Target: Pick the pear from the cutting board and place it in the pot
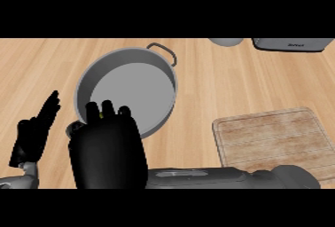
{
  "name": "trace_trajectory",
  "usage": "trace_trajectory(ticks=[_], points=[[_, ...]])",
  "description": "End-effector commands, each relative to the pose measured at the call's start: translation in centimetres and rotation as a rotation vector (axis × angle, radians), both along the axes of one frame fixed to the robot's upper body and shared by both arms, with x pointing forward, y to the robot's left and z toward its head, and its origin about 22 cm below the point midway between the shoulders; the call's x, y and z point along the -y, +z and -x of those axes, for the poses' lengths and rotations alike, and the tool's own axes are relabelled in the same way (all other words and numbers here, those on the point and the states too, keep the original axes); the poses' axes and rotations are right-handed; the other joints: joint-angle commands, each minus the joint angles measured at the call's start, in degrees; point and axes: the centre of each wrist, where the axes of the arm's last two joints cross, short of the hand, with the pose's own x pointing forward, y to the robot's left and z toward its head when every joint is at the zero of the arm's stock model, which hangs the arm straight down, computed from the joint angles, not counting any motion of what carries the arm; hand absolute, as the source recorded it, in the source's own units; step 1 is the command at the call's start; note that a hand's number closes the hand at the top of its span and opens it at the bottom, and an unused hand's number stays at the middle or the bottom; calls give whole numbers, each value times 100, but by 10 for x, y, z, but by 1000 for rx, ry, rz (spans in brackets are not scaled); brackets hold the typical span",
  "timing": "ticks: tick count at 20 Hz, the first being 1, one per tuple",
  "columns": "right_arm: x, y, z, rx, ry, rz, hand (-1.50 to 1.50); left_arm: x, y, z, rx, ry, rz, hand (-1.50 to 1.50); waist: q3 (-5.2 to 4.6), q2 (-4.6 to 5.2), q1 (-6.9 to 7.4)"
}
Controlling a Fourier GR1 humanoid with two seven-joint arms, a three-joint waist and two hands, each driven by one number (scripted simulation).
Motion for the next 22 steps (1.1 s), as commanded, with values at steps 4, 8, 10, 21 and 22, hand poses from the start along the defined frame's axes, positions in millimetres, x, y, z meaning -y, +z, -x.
trace_trajectory(ticks=[4,8,10,21,22], points=[[-9,27,-29,-18,-141,-217,150,-7,3,6,-2,9,8,0,6,38,-35],[-7,30,-58,10,-159,-245,150,3,-7,16,14,26,-7,0,9,49,-101],[-8,31,-75,-15,-150,-238,150,-6,-12,19,4,30,7,0,5,62,-84],[13,-9,-164,-37,-178,-186,150,12,7,-3,9,9,-8,0,6,107,-42],[11,-10,-168,-36,-178,-158,150,4,8,3,9,7,-7,0,6,104,1]])
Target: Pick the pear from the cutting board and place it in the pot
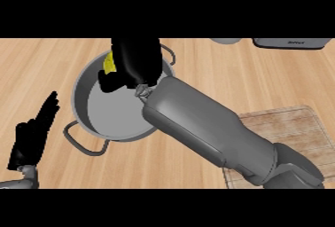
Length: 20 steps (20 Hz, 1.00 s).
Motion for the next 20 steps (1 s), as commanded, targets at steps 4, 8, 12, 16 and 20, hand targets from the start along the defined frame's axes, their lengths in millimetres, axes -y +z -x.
trace_trajectory(ticks=[4,8,12,16,20], points=[[23,-40,-45,-2,-50,126,150,3,-1,-7,25,-28,-4,0,-9,73,180],[40,-38,-65,-83,-47,-1,150,1,-2,-1,32,-34,2,0,-3,100,241],[47,-49,-66,-182,-37,-92,-150,12,6,-12,8,-45,21,0,0,100,273],[57,-54,-74,-181,10,-148,-150,16,11,-16,27,-60,16,0,2,119,327],[53,-47,-75,-102,32,-198,-150,13,4,-14,15,-63,7,0,1,106,358]])
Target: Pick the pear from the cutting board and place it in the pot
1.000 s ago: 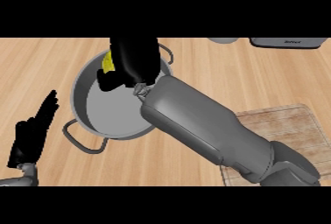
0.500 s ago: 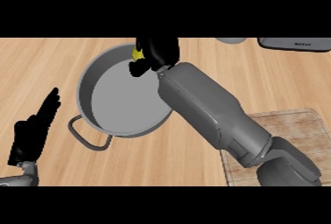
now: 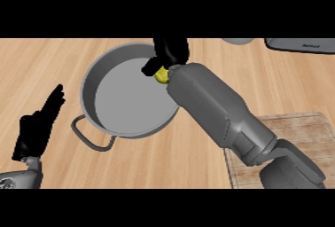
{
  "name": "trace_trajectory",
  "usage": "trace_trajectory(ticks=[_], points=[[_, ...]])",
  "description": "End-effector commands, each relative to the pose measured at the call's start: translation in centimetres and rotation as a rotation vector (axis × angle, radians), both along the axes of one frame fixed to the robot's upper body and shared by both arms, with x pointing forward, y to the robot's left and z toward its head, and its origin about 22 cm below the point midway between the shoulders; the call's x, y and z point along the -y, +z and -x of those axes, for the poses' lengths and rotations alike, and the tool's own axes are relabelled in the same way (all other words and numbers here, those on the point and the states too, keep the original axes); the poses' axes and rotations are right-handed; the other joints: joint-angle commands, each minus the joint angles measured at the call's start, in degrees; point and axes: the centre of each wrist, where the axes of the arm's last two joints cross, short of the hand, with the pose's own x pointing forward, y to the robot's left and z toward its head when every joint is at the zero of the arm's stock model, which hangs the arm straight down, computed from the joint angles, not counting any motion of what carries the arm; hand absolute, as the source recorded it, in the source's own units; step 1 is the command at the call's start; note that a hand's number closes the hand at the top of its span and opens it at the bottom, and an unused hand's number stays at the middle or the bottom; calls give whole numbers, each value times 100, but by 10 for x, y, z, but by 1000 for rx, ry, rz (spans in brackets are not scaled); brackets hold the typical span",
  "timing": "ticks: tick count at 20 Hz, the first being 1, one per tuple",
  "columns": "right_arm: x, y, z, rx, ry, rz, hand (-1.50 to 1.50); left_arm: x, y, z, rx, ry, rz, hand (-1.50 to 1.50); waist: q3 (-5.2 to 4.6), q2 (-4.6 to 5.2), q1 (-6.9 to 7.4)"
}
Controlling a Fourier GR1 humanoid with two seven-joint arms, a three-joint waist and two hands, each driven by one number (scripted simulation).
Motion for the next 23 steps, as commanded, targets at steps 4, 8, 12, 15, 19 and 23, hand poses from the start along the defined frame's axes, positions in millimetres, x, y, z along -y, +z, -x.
trace_trajectory(ticks=[4,8,12,15,19,23], points=[[2,19,2,182,18,-354,-150,-2,4,1,8,9,9,0,14,-18,-19],[-2,27,9,187,32,-516,-150,5,-14,4,-5,12,3,0,4,-58,-94],[5,20,8,92,99,-588,-150,-14,-5,9,0,50,0,0,6,-107,-261],[9,19,8,50,147,-610,-150,-16,2,10,-15,73,4,0,7,-145,-427],[31,-27,24,35,177,-684,-150,-20,-4,19,-34,89,7,0,10,-166,-540],[69,-38,31,40,165,-707,-150,-24,-5,22,-28,87,2,0,8,-174,-570]])
